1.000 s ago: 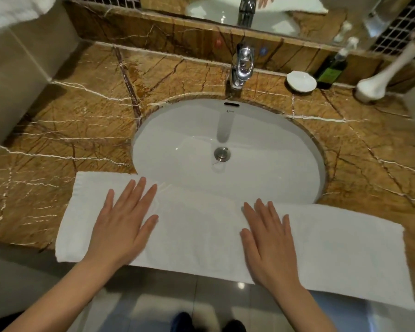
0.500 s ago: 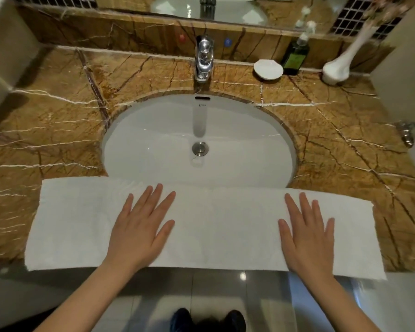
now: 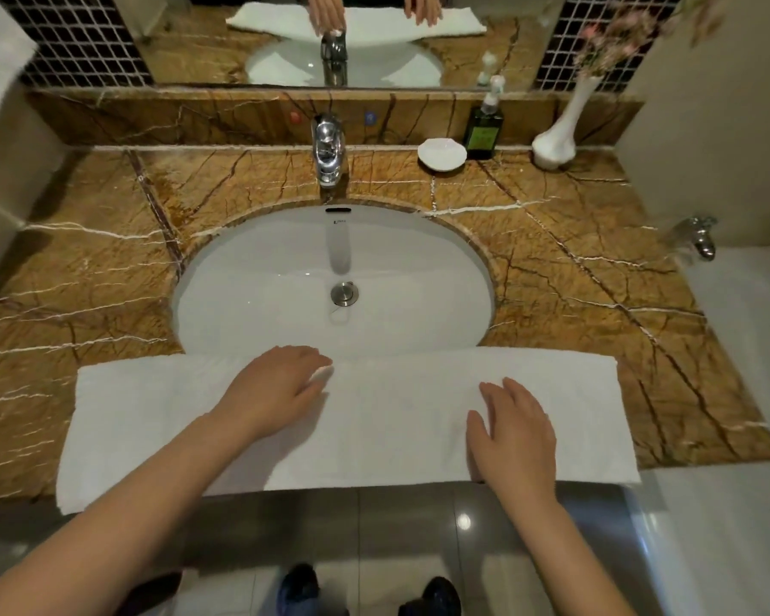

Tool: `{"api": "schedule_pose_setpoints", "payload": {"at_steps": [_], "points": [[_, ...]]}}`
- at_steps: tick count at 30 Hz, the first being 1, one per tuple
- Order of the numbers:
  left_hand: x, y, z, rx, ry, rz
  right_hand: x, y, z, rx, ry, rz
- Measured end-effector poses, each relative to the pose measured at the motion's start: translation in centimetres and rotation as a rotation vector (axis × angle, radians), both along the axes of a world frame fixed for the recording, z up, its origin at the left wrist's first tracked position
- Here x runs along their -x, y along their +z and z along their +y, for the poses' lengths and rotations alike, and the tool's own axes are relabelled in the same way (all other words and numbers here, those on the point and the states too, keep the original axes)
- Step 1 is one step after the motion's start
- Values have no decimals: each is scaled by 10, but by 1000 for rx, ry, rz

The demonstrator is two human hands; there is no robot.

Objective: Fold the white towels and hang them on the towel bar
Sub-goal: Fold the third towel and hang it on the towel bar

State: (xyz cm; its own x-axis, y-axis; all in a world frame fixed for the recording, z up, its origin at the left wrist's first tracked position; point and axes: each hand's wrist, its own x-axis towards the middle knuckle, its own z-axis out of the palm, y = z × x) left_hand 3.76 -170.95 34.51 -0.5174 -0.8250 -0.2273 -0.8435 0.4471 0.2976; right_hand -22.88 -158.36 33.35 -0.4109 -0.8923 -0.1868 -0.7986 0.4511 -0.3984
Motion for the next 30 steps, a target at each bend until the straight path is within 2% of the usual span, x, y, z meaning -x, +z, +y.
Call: {"api": "schedule_pose_setpoints", "payload": {"at_steps": [5, 9, 12, 14, 17, 19, 22, 30], "points": [[38, 9, -39, -188, -193, -98, -19, 16, 4, 90, -228, -94], [58, 0, -66, -344, -300, -129, -44, 18, 11, 160, -632, -161], [65, -9, -77, -511, -313, -77, -68, 3, 25, 100, -976, -428], [66, -15, -83, -574, -316, -8, -85, -6, 33, 123, -1083, -679], [65, -22, -96, -718, -244, 84, -110, -9, 30, 9, -1179, -989], [64, -23, -104, -833, -261, 69, -123, -13, 24, -75, -1197, -1091], [65, -23, -113, -954, -325, 20, -136, -22, 15, -92, -1231, -1106], [74, -24, -116, -1029, -293, -12, -145, -30, 17, -50, -1253, -1105]]}}
